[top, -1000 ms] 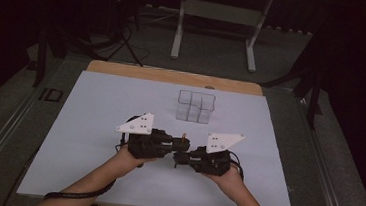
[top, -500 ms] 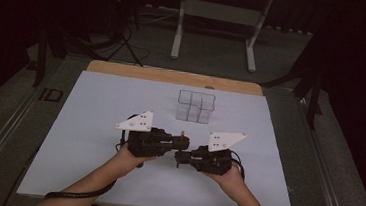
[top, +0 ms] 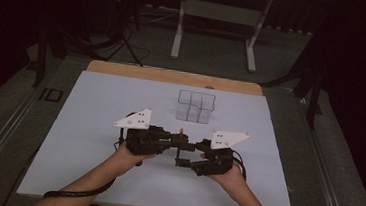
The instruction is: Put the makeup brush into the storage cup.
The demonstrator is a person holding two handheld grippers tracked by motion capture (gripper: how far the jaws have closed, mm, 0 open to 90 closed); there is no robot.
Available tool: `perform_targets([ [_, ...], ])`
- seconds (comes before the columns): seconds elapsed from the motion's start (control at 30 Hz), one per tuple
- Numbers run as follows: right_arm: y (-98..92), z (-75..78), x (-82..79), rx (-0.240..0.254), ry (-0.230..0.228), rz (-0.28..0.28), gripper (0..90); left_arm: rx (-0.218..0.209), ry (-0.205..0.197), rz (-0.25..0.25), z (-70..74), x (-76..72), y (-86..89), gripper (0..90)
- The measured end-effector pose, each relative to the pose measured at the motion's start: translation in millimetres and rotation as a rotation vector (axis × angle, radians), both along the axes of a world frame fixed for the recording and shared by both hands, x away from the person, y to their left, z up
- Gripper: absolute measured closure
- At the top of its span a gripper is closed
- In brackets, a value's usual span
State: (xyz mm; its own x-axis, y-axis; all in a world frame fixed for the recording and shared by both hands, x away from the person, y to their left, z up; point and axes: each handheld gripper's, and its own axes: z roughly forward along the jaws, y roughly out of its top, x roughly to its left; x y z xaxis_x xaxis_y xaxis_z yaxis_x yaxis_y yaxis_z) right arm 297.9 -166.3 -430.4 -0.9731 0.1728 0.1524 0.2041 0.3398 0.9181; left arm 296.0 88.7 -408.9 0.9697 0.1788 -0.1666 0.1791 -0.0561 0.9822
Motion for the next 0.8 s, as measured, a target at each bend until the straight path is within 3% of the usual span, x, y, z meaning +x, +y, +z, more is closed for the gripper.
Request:
perform_targets([
  [0.27, -9.5, 1.9, -2.5, 0.018, 0.009, -0.051, 28.0, 0.001, -0.015, 0.02, 9.5, 3.0, 6.9, 84.7],
  [0.4, -13.6, 1.4, -5.2, 0.012, -0.008, -0.07, 19.6, 0.003, -0.018, 0.027, 11.0, 4.8, 8.6, 84.7],
  [0.5, -19.9, 2.5, -7.1, 0.034, -0.018, -0.096, 12.6, 0.003, -0.02, 0.037, 13.2, 7.1, 10.8, 84.7],
  [0.57, -21.8, 3.6, -7.9, 0.037, -0.018, -0.097, 13.3, 0.0, -0.02, 0.039, 14.3, 8.2, 11.9, 84.7],
  [0.67, -31.1, 6.8, -12.2, 0.045, -0.048, -0.148, 14.4, -0.007, -0.026, 0.061, 20.3, 13.5, 16.8, 84.7],
  [0.8, -38.2, 6.1, -17.3, 0.041, -0.055, -0.183, 14.4, -0.001, -0.031, 0.073, 23.2, 17.1, 19.0, 84.7],
])
